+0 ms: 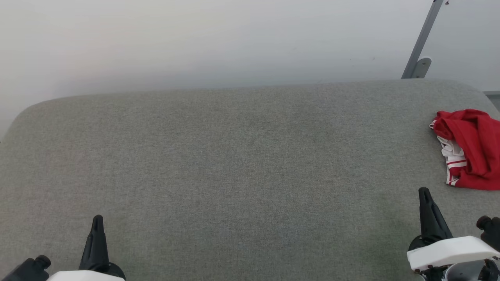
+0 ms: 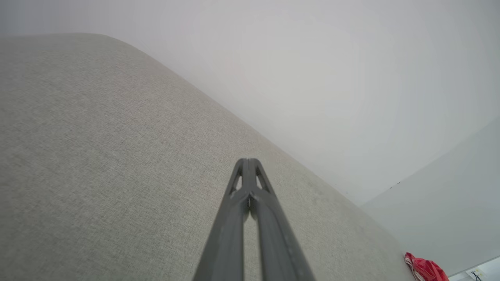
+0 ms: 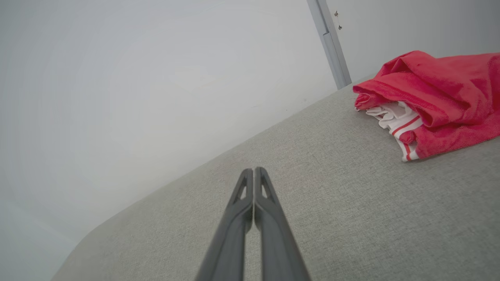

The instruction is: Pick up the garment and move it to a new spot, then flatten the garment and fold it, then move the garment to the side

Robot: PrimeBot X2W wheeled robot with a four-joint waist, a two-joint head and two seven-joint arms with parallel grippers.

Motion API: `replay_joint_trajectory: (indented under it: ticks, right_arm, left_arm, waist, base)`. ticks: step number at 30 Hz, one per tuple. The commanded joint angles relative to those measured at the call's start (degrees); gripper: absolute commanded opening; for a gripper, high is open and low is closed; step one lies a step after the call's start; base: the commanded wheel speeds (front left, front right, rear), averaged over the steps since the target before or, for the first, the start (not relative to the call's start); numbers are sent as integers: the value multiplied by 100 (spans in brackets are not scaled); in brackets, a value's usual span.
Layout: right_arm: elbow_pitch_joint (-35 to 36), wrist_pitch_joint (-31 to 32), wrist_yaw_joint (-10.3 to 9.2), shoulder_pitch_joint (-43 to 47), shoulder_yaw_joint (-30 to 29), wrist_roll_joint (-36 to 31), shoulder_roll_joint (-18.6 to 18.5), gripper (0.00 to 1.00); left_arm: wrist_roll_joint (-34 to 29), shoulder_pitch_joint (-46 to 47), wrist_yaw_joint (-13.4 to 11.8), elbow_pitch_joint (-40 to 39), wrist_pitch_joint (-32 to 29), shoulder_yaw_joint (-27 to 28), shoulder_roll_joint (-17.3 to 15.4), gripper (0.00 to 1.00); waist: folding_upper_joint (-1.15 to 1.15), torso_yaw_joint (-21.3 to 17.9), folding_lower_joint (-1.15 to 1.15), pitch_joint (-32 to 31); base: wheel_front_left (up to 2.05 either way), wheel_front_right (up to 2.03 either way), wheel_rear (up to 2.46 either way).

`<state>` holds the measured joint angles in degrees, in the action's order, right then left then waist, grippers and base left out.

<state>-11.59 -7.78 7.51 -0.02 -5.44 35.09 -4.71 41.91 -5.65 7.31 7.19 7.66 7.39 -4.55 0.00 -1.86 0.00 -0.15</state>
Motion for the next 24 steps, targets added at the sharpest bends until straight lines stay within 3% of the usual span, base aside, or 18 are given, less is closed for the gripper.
replay_joint_trajectory:
  ticks: [1, 24]
  right_arm:
    - [50, 72, -1, -165, -15, 291, -6, 0]
    - [-37, 504, -1, -329, -47, 2005, 53, 0]
  left_arm:
    - [251, 190, 8, -33, -62, 1, -32, 0]
    - [1770, 524, 13, 189, -494, -25, 28, 0]
  waist:
    - [0, 4, 0, 1]
    - [0, 46, 0, 8]
  base:
    - [0, 0, 0]
    - [0, 0, 0]
